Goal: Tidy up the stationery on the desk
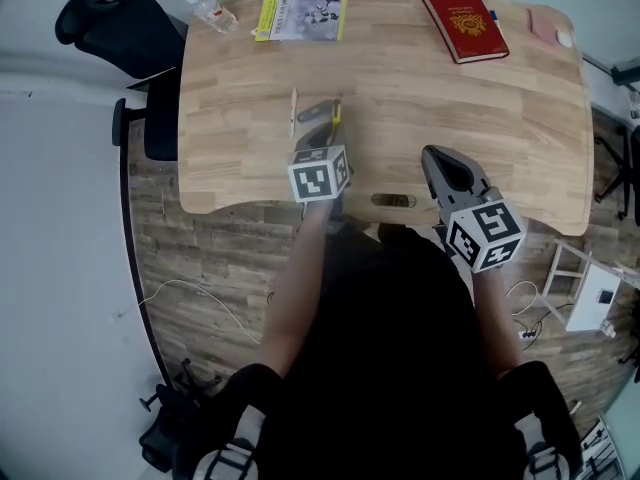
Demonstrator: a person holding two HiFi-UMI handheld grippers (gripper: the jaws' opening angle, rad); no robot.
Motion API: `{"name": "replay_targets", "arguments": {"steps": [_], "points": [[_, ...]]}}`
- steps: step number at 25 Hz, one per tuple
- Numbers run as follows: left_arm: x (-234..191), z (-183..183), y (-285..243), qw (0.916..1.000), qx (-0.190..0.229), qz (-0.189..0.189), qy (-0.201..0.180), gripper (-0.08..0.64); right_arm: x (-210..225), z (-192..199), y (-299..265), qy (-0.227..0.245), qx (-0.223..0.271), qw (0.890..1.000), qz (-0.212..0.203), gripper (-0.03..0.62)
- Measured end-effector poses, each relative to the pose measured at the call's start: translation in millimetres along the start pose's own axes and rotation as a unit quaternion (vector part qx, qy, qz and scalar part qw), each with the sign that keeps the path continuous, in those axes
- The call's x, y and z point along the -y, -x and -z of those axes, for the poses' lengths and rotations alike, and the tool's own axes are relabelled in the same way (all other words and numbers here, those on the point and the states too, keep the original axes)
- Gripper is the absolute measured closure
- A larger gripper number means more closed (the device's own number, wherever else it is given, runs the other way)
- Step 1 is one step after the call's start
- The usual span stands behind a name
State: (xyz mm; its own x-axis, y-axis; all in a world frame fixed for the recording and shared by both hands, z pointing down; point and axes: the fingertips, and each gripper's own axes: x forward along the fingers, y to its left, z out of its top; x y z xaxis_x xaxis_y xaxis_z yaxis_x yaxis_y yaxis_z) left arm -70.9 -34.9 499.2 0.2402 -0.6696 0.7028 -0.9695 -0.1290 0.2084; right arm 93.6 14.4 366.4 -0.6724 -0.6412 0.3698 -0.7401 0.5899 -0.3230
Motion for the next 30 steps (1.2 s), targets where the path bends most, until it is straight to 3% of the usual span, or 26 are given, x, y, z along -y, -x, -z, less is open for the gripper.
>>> {"name": "replay_targets", "arguments": {"steps": [7, 17, 30], "points": [[12, 30, -45, 0.9995, -0.03, 0.007, 0.002, 0.476, 16, 25, -5, -0.02, -0.036, 0.999, -0.002, 0.58], [-11, 84, -105, 0.9949, -0.101, -0.002, 0.001, 0.476, 21, 47, -13, -0.033, -0.071, 0.997, 0.016, 0.579], [-10, 107, -120, 0.9925, -0.12, -0.005, -0.025, 0.476, 23, 56, -13, -0.037, -0.087, 0.995, 0.021, 0.578]]}}
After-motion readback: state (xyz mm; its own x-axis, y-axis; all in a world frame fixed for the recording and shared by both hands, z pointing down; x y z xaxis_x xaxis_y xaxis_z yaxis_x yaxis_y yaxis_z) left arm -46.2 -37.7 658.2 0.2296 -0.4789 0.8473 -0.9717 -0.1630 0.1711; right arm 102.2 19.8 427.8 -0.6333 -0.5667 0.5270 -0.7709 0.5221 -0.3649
